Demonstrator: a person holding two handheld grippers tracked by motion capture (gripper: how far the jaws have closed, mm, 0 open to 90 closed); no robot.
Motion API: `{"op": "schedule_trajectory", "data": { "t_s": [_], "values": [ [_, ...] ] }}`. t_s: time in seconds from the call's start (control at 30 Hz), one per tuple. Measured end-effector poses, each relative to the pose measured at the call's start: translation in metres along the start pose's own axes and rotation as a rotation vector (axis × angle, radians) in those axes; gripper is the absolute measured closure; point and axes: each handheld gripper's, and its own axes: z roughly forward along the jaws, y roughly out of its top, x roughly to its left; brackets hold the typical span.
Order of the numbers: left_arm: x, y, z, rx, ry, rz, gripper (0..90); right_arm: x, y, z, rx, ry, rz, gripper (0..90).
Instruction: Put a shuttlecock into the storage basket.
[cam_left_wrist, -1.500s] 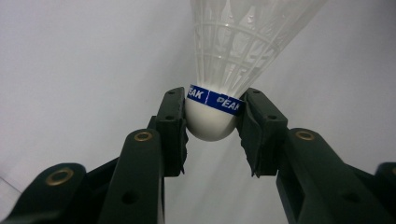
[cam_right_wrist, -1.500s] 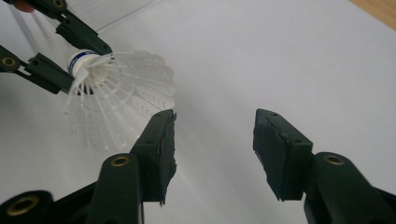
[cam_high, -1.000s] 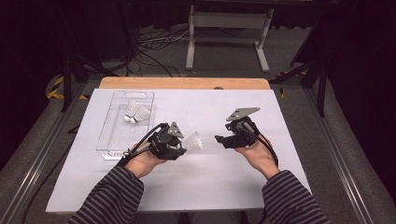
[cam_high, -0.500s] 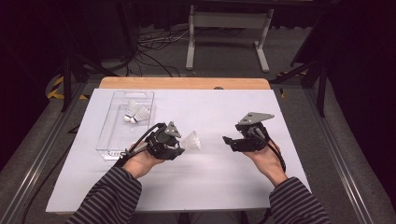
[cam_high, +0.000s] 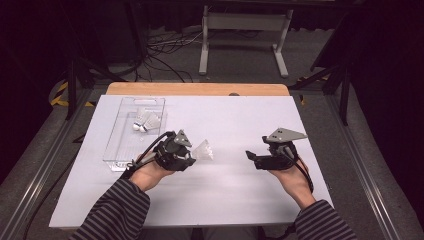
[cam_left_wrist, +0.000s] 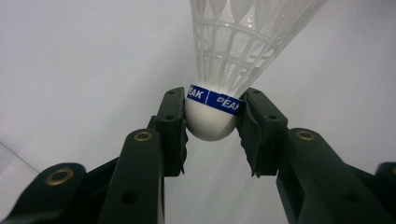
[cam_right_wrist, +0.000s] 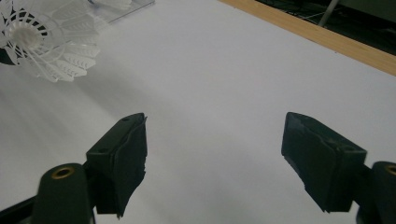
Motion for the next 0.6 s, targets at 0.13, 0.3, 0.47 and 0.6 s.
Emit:
{"op": "schedule_trajectory", "data": {
  "t_s": [0.13,0.3,0.47,0.6],
  "values": [
    [0.0,-0.001,-0.001,-0.004,0.003,-0.005,63.8,-0.003,-0.008,-0.006,-0.033,-0.017,0.018,20.6],
    [0.002,-0.002,-0.002,-0.006,0.003,-0.012,63.7,-0.004,-0.019,-0.013,-0.063,-0.041,0.039,19.2],
    [0.003,-0.003,-0.004,-0.007,0.001,-0.019,63.7,-0.005,-0.029,-0.017,-0.096,-0.062,0.069,18.6],
    [0.004,-0.005,-0.006,-0.015,0.002,-0.027,63.7,-0.007,-0.039,-0.021,-0.116,-0.067,0.099,18.5]
  ]
}}
